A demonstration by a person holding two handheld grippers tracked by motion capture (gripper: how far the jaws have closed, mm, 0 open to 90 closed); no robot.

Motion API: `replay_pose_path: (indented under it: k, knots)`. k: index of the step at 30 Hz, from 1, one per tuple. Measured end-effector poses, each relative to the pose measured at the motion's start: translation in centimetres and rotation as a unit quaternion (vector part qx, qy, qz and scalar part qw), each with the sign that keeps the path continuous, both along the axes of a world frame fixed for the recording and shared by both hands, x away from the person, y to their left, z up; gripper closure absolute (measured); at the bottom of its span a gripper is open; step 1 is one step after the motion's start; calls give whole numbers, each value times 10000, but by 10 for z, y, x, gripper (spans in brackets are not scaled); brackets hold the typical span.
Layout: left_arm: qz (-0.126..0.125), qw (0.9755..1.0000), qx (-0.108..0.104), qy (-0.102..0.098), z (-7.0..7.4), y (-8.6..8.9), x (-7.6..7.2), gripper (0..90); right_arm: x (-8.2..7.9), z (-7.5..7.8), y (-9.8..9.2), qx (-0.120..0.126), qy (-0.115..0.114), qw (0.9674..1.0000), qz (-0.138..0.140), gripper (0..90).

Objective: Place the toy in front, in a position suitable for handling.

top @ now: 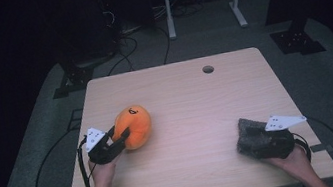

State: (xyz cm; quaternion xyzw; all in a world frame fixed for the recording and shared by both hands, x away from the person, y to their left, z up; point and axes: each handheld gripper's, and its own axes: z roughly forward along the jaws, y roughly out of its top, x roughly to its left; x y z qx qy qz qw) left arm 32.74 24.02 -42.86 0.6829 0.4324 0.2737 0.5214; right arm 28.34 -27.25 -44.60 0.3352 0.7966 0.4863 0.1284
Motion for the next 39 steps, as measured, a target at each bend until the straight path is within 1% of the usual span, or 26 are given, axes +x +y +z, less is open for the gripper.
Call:
replay_pose_path:
  k: [4, 5, 6, 9, 10, 11, 12, 15, 16, 17, 19, 20, 22, 23, 24, 25, 26, 27, 28, 29, 31, 32, 34, 35, 36, 39]
  knots:
    - [-162, 9998, 55, -83, 5, -6, -3, 504, 4, 3, -14, -19, -67, 9992, -382, 321]
    - [-240, 9996, 66, -106, 7, -9, -4, 504, 4, 3, -14, -19, -67, 9992, -382, 321]
    - [-378, 9991, 93, -174, 11, -15, -5, 503, 6, 3, -21, -41, 14, 9986, -531, 340]
    - [-517, 9984, 57, -219, 15, -23, -7, 502, 8, 1, -29, -128, 22, 9975, -700, 337]
    - [-691, 9973, 72, -242, 17, -31, -9, 501, 10, 0, -31, -166, 54, 9971, -739, 337]
    - [-691, 9973, 72, -242, 17, -31, -9, 500, 10, 0, -31, -166, 54, 9971, -739, 337]
    - [-875, 9957, 138, -264, 18, -39, -10, 499, 13, -2, -32, -248, 136, 9967, -757, 332]
    - [-1020, 9943, 168, -259, 18, -48, -11, 496, 16, -5, -30, -363, 199, 9963, -756, 334]
    - [-1105, 9934, 169, -247, 18, -53, -12, 496, 20, -7, -27, -489, 198, 9957, -757, 334]
    - [-1200, 9924, 188, -220, 17, -57, -12, 496, 20, -7, -27, -489, 198, 9957, -757, 334]
    - [-1385, 9899, 249, -193, 15, -67, -14, 496, 28, -11, -21, -713, 341, 9939, -769, 353]
    - [-1572, 9868, 348, -189, 14, -78, -15, 495, 31, -13, -19, -848, 424, 9925, -771, 370]
    - [-1766, 9835, 367, -152, 12, -89, -16, 493, 36, -16, -15, -956, 607, 9909, -731, 374]
    - [-1766, 9835, 367, -152, 12, -89, -16, 493, 38, -18, -13, -1057, 653, 9895, -738, 372]
    - [-2004, 9789, 380, -136, 10, -99, -19, 492, 40, -20, -11, -1154, 697, 9880, -752, 371]
    - [-2004, 9789, 380, -136, 10, -99, -19, 490, 40, -20, -11, -1154, 697, 9880, -752, 371]
    - [-2249, 9735, 398, -124, 8, -109, -22, 487, 42, -23, -8, -1287, 802, 9855, -761, 383]
    - [-2249, 9735, 398, -124, 8, -109, -22, 484, 42, -24, -6, -1367, 775, 9847, -753, 408]
    - [-2442, 9685, 472, -140, 8, -118, -24, 481, 41, -25, -5, -1439, 737, 9839, -762, 438]
    - [-2442, 9685, 472, -140, 8, -118, -24, 478, 41, -25, -5, -1439, 737, 9839, -762, 438]
    - [-2584, 9646, 510, -142, 6, -126, -25, 475, 39, -26, -5, -1407, 706, 9843, -798, 531]
    - [-2676, 9618, 561, -137, 2, -133, -26, 471, 37, -26, -5, -1371, 683, 9850, -791, 616]
    - [-2756, 9591, 638, -99, -2, -137, -25, 467, 36, -26, -5, -1371, 690, 9851, -778, 685]
    - [-2756, 9591, 638, -99, -2, -137, -25, 465, 36, -26, -5, -1371, 690, 9851, -778, 685]
    - [-2823, 9564, 742, -46, -7, -142, -24, 461, 36, -25, -5, -1333, 744, 9852, -777, 735]
    - [-2829, 9564, 729, -43, -9, -145, -24, 423, 36, -25, -6, -1272, 830, 9855, -762, 773]
